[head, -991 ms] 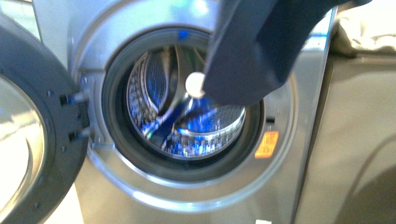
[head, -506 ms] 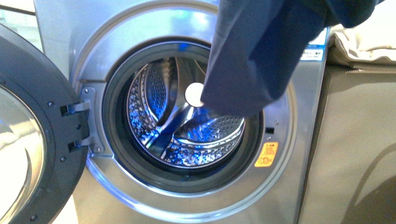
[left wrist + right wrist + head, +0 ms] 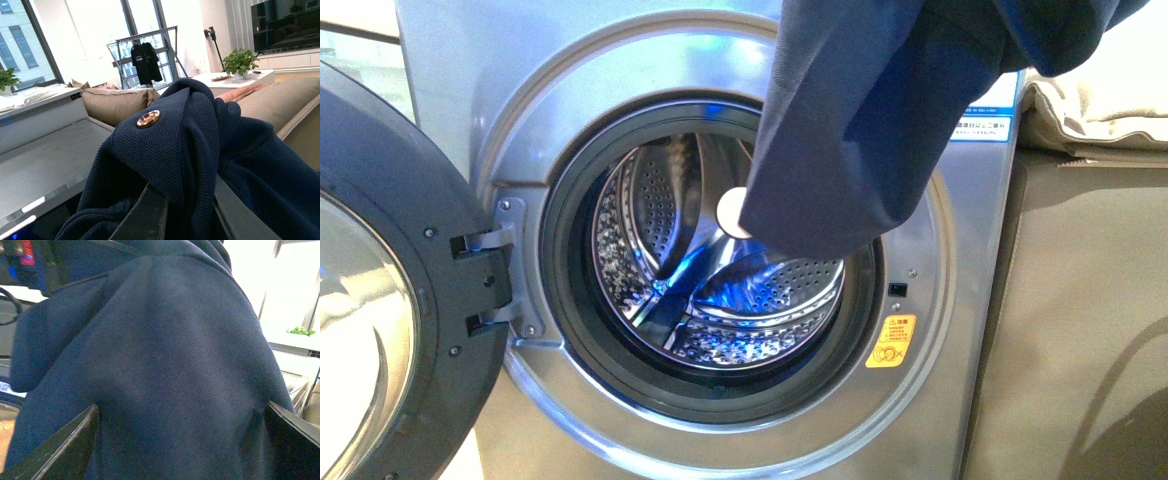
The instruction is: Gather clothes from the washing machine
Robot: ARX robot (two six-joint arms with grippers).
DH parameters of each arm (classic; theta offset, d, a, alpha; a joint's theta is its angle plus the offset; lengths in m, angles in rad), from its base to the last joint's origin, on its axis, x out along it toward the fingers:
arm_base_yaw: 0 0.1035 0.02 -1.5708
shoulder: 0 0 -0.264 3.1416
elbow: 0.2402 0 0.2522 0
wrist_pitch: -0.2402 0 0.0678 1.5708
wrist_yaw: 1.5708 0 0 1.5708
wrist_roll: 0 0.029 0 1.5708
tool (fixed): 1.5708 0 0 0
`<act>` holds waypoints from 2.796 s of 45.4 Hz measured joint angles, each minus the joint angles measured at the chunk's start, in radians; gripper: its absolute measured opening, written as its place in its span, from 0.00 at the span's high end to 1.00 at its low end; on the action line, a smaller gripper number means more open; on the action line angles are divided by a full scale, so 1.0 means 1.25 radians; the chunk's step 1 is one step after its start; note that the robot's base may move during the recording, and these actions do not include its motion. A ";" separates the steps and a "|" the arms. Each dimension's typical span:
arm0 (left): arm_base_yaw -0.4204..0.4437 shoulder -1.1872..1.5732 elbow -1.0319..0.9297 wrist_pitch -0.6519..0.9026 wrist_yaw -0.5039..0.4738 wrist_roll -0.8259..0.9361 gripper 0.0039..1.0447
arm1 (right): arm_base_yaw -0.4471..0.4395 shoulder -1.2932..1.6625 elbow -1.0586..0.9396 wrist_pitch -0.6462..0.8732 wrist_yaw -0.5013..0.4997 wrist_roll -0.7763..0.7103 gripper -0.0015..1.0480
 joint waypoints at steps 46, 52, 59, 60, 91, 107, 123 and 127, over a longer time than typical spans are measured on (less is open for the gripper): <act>0.000 0.000 0.002 0.000 -0.006 0.002 0.88 | 0.326 0.167 0.144 -0.117 0.163 -0.108 0.07; 0.001 0.000 0.002 0.000 -0.006 0.003 0.88 | 0.329 0.204 0.175 -0.085 0.199 -0.096 0.07; 0.001 0.000 0.005 0.000 -0.006 0.002 0.88 | 0.333 0.243 0.210 -0.048 0.229 -0.067 0.07; 0.001 0.000 0.005 0.000 -0.006 0.002 0.88 | 0.335 0.249 0.215 -0.041 0.234 -0.060 0.07; 0.001 0.000 0.008 0.000 -0.007 0.003 0.88 | 0.371 0.337 0.259 0.124 0.422 0.001 0.37; 0.001 0.000 0.008 0.000 0.002 0.002 0.88 | 0.301 0.248 0.138 0.188 0.395 0.055 0.87; -0.002 0.000 0.008 0.000 0.009 0.002 0.60 | 0.226 0.182 0.071 0.207 0.358 0.111 0.88; -0.002 0.000 0.009 0.000 0.007 0.002 0.47 | 0.196 0.175 0.060 0.211 0.355 0.121 0.88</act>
